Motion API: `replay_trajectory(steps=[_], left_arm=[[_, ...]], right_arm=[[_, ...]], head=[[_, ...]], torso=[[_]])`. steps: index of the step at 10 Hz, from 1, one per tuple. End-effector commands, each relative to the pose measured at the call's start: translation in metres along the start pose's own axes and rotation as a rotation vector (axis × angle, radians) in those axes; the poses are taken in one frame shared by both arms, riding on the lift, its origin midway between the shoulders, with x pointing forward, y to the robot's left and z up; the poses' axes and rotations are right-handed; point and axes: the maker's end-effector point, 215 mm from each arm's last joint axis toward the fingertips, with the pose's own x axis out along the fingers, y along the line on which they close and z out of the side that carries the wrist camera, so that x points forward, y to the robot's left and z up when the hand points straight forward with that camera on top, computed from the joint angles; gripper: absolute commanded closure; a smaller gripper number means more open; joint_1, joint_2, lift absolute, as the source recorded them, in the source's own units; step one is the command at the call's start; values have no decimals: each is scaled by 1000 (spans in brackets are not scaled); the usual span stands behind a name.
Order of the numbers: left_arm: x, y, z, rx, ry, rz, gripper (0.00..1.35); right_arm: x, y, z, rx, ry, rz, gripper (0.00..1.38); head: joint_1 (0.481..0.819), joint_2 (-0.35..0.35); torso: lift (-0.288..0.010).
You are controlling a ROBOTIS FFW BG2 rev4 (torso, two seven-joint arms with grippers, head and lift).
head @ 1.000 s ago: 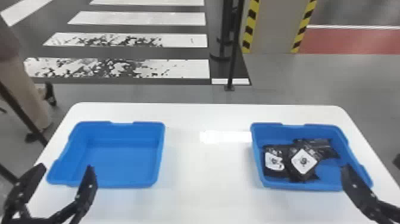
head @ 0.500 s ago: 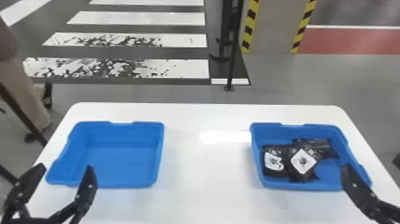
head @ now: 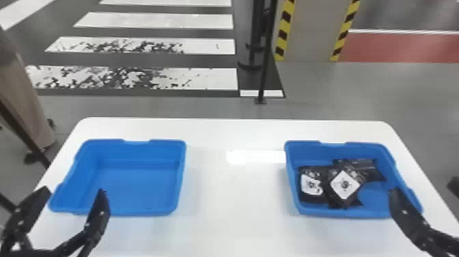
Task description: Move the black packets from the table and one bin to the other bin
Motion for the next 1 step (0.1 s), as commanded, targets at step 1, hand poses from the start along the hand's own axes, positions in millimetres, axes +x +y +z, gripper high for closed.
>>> replay_trajectory(steps=[1], left_arm=[[0, -1, 0, -4, 1, 0, 280]], right_arm=[[0, 0, 0, -3, 1, 0, 160]], head=[[695, -21]], torso=[[-110]])
